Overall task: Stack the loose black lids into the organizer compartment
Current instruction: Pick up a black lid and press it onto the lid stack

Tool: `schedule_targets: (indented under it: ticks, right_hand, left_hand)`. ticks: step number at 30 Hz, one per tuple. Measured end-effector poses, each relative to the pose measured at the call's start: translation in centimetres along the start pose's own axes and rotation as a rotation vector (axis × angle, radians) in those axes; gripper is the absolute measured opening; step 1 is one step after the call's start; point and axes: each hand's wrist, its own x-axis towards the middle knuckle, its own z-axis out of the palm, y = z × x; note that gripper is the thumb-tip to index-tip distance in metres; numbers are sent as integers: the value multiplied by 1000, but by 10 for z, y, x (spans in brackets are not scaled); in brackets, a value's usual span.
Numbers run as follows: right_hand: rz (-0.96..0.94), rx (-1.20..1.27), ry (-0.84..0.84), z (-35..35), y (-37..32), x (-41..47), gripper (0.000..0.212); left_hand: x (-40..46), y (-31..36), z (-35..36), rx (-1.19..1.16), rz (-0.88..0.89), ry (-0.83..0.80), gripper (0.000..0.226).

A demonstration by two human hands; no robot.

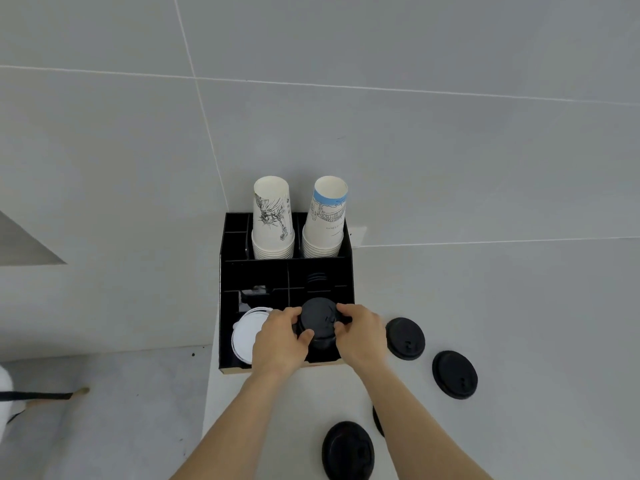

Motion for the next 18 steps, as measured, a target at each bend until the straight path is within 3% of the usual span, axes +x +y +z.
schedule_targets:
  ticks: [11,18]
  right_hand:
    - [-76,-101,4,5,8,1,40]
    - [-7,46,160,-10,19,-24,25]
  left_hand:
    - [-4,10,2,206,33,35,53]
    - [-30,3,-2,139,87,153,49]
